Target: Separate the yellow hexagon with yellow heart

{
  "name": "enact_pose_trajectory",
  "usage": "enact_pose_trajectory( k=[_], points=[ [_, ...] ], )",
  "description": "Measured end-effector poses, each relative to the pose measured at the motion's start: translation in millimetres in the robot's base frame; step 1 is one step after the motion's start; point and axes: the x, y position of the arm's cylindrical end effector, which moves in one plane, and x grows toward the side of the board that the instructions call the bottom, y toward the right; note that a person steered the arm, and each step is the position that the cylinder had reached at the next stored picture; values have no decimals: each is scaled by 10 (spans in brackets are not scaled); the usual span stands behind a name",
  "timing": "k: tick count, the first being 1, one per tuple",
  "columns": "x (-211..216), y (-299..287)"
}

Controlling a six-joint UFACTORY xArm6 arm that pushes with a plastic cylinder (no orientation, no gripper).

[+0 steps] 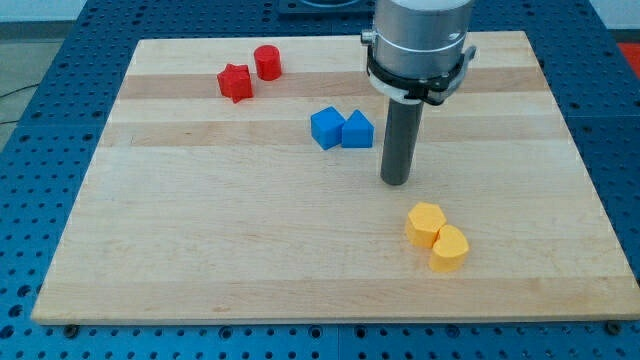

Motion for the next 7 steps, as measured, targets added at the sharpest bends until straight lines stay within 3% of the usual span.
enact_pose_trajectory(
  k=[2, 3, 4, 7],
  points=[
    [753, -680],
    [1068, 109],
    [922, 403],
    [499, 336]
  ],
)
